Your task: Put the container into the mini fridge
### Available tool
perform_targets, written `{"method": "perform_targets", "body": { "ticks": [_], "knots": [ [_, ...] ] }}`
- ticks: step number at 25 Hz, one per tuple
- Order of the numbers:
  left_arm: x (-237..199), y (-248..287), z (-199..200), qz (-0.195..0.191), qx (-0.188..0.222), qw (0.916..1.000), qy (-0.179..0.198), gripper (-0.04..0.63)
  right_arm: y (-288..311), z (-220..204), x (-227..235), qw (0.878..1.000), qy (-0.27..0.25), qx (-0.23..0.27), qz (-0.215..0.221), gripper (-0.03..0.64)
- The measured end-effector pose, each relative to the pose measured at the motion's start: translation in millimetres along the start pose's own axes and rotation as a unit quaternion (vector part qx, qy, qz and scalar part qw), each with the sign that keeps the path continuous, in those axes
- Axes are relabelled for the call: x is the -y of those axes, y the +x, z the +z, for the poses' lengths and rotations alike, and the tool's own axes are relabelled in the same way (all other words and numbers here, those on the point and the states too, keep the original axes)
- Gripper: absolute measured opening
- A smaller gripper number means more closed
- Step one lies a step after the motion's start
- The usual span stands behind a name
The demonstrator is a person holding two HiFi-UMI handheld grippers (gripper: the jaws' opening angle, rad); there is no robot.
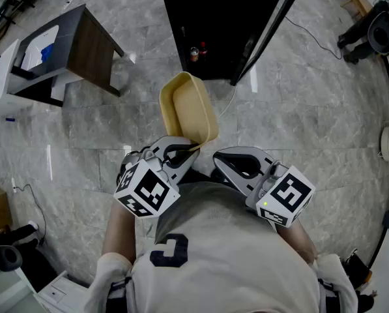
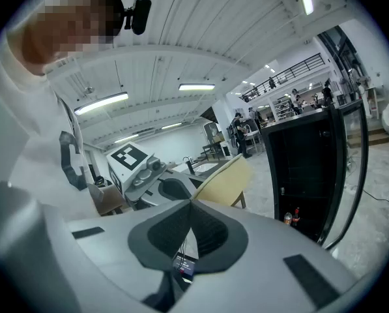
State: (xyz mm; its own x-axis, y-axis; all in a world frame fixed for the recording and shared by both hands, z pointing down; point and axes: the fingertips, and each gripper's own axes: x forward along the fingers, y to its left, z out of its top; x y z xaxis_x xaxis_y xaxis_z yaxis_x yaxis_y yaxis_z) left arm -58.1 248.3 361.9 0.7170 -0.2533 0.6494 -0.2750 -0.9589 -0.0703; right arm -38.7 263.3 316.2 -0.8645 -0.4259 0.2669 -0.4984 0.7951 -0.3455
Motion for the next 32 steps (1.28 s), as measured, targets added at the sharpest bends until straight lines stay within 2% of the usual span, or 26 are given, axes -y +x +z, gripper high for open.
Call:
{"method": "perform_targets", "body": {
  "ticks": [6,9,13,19,23,32],
  "knots": [
    [42.8,-6.7,18.8,0.002,0.000,0.9999,-0.014,0.051,-37.3,-6.4,-21.1,1.000,-0.012,0.004,0.014,0.030],
    [43.6,-12.1,26.9,0.011,0.008,0.9997,-0.021,0.051,-48.0,3.0,-18.1,0.999,-0.008,0.034,0.011,0.031],
    [30.7,-17.6,29.3,0.025,0.012,0.9994,-0.019,0.051,-45.1,1.9,-11.0,0.999,-0.019,0.029,-0.009,0.032],
    [7.2,-16.5,1.8,0.014,-0.007,0.9994,-0.029,0.051,-19.1,2.9,-6.2,1.000,-0.021,0.010,-0.017,0.031],
    [-9.6,-19.2,-0.9,-0.004,0.000,0.9998,-0.021,0.051,5.3,8.1,1.7,0.999,-0.028,-0.006,-0.020,0.032],
    [-66.3,-22.5,-21.0,-0.039,-0.018,0.9990,0.015,0.051,69.4,26.8,24.3,0.996,-0.062,-0.048,-0.041,0.032]
  ]
}}
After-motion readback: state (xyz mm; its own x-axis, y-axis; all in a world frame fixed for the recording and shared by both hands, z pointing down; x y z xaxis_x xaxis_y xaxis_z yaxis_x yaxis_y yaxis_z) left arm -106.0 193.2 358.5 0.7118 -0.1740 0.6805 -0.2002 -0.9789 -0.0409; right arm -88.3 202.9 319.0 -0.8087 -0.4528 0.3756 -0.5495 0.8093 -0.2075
